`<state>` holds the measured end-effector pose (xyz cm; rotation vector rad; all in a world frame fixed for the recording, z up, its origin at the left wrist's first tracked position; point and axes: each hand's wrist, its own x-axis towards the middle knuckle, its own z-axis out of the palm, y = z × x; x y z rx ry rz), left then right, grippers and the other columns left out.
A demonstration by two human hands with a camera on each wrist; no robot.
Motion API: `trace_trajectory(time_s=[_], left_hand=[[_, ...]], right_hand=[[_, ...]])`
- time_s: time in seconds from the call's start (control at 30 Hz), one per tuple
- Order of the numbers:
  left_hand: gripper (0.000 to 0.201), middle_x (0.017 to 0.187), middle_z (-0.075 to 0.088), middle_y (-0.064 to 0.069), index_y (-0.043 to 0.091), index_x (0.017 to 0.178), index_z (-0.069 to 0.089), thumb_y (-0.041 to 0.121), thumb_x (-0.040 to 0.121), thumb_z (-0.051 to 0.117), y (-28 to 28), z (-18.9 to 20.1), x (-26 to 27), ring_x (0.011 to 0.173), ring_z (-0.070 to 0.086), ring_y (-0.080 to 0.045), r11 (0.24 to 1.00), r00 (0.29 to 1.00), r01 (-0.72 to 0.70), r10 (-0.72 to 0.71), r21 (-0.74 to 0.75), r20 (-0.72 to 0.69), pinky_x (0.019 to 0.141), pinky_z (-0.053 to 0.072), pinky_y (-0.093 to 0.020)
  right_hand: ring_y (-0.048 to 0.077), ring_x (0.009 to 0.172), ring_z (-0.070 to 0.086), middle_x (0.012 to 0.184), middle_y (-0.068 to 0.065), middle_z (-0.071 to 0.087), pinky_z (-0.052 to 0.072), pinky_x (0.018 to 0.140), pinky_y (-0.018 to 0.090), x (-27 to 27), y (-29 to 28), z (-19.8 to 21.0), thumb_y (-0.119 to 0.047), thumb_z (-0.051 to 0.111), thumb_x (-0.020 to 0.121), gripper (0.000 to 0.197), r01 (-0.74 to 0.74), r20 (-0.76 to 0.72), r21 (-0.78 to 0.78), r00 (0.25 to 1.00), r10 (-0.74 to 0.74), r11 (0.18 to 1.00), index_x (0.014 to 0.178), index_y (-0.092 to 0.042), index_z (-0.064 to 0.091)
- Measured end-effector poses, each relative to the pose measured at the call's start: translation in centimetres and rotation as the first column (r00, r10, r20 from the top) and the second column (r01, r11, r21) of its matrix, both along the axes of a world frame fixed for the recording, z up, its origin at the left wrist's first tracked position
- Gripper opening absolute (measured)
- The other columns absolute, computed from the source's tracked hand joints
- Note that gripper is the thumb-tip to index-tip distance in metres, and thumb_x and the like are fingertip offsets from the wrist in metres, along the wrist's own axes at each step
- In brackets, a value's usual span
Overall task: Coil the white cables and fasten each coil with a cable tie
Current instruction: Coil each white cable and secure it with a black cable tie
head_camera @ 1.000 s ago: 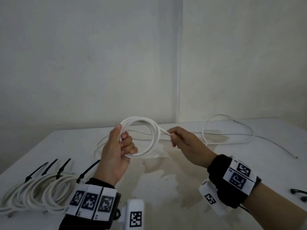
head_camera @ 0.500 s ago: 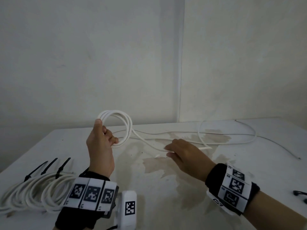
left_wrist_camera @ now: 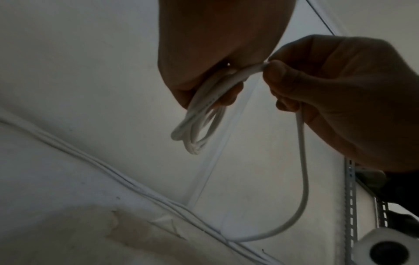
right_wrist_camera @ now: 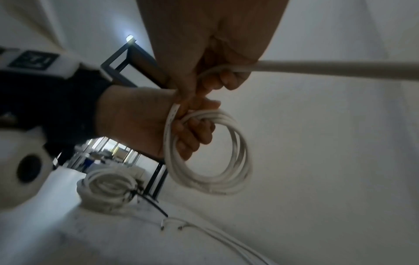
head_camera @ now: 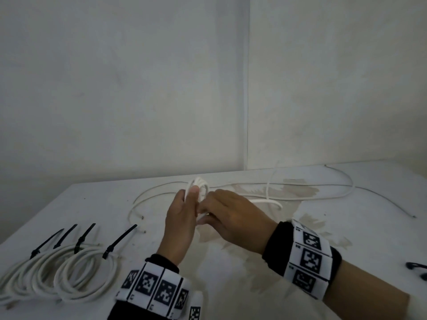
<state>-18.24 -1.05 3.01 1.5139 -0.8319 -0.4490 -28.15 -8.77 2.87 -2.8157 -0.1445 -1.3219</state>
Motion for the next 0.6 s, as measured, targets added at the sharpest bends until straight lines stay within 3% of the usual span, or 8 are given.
trace_trajectory(time_s=[0.07, 0.13, 0.23, 0.33, 0.4, 0.6], left_hand=[[0.035, 0.057, 0.05, 0.003, 0.02, 0.069, 0.051, 0.036, 0.097, 0.038, 0.2, 0.0, -0.1, 0.049, 0.046, -0.005, 0.996, 0.998, 0.057, -0.057, 0.063, 0.003, 0.048, 0.039, -0.014], [0.039, 0.049, 0.041, 0.004, 0.02, 0.064, 0.049, 0.033, 0.098, 0.037, 0.3, 0.0, -0.5, 0.038, 0.035, -0.002, 0.986, 0.994, 0.112, -0.109, 0.12, -0.027, 0.039, 0.03, -0.012], [0.046, 0.043, 0.035, 0.01, 0.015, 0.064, 0.048, 0.04, 0.099, 0.029, 0.5, 0.3, -0.7, 0.038, 0.029, -0.003, 0.969, 0.978, 0.206, -0.199, 0.135, -0.068, 0.04, 0.025, -0.015], [0.05, 0.042, 0.033, 0.01, 0.013, 0.063, 0.043, 0.043, 0.098, 0.024, 0.8, 0.7, -0.8, 0.038, 0.027, -0.005, 0.954, 0.961, 0.268, -0.255, 0.131, -0.11, 0.042, 0.023, -0.018], [0.047, 0.044, 0.033, 0.008, 0.013, 0.064, 0.044, 0.039, 0.099, 0.026, 1.0, 1.0, -0.8, 0.039, 0.026, -0.005, 0.943, 0.935, 0.322, -0.303, 0.088, -0.184, 0.042, 0.023, -0.018], [0.042, 0.043, 0.029, 0.009, 0.011, 0.065, 0.042, 0.036, 0.097, 0.033, 1.5, 1.2, -0.5, 0.037, 0.023, -0.004, 0.929, 0.916, 0.361, -0.337, 0.08, -0.218, 0.04, 0.022, -0.016]], right_hand=[[0.013, 0.068, 0.041, 0.072, 0.01, 0.058, 0.035, 0.063, 0.025, -0.2, -0.2, 0.6, -0.005, 0.065, 0.076, 0.012, -0.026, 0.001, 0.114, 1.0, 0.026, 0.993, 0.081, -0.006, 0.055], [0.01, 0.068, 0.043, 0.079, 0.005, 0.056, 0.04, 0.063, 0.025, -0.4, -0.6, 1.1, -0.006, 0.069, 0.074, 0.013, -0.026, -0.031, 0.256, 0.999, 0.035, 0.966, 0.079, -0.005, 0.057], [0.011, 0.067, 0.045, 0.086, -0.004, 0.049, 0.04, 0.061, 0.017, -0.7, -1.5, 1.5, -0.018, 0.068, 0.076, 0.016, -0.02, -0.045, 0.406, 0.998, 0.041, 0.914, 0.081, -0.004, 0.062], [0.011, 0.068, 0.047, 0.086, 0.006, 0.059, 0.039, 0.062, 0.012, -0.8, -2.2, 1.6, -0.022, 0.067, 0.075, 0.023, -0.008, -0.05, 0.468, 0.998, 0.035, 0.884, 0.088, -0.002, 0.067], [0.007, 0.068, 0.049, 0.084, 0.009, 0.065, 0.039, 0.062, 0.012, -0.8, -2.5, 1.7, -0.025, 0.065, 0.076, 0.026, 0.014, -0.083, 0.502, 0.996, 0.032, 0.865, 0.089, -0.003, 0.07], [-0.012, 0.069, 0.055, 0.082, -0.004, 0.071, 0.039, 0.064, 0.006, -1.2, -2.7, 2.6, -0.028, 0.06, 0.085, 0.025, 0.108, -0.211, 0.58, 0.977, 0.021, 0.808, 0.096, -0.009, 0.073]])
